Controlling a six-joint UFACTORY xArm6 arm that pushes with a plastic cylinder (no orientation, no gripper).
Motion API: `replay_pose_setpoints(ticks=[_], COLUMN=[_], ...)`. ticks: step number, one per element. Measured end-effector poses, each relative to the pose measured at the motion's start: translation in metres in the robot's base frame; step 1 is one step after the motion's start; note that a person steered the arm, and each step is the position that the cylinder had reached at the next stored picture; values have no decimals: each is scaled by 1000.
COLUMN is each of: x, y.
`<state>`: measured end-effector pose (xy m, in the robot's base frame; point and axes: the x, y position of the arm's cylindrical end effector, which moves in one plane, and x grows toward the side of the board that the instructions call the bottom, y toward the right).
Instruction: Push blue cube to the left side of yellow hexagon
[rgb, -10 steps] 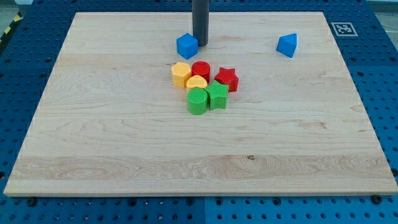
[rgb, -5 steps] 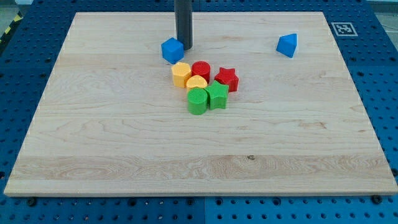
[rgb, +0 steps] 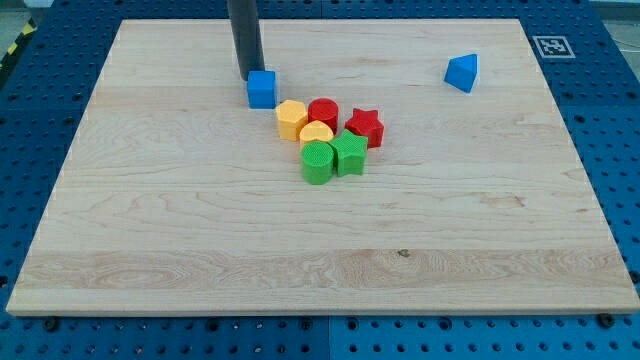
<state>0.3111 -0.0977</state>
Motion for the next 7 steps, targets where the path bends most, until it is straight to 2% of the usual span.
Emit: replay_pose_setpoints(ticks=[1,2,3,7], x=[-11,1,26,30], y=[12,28,14,-24])
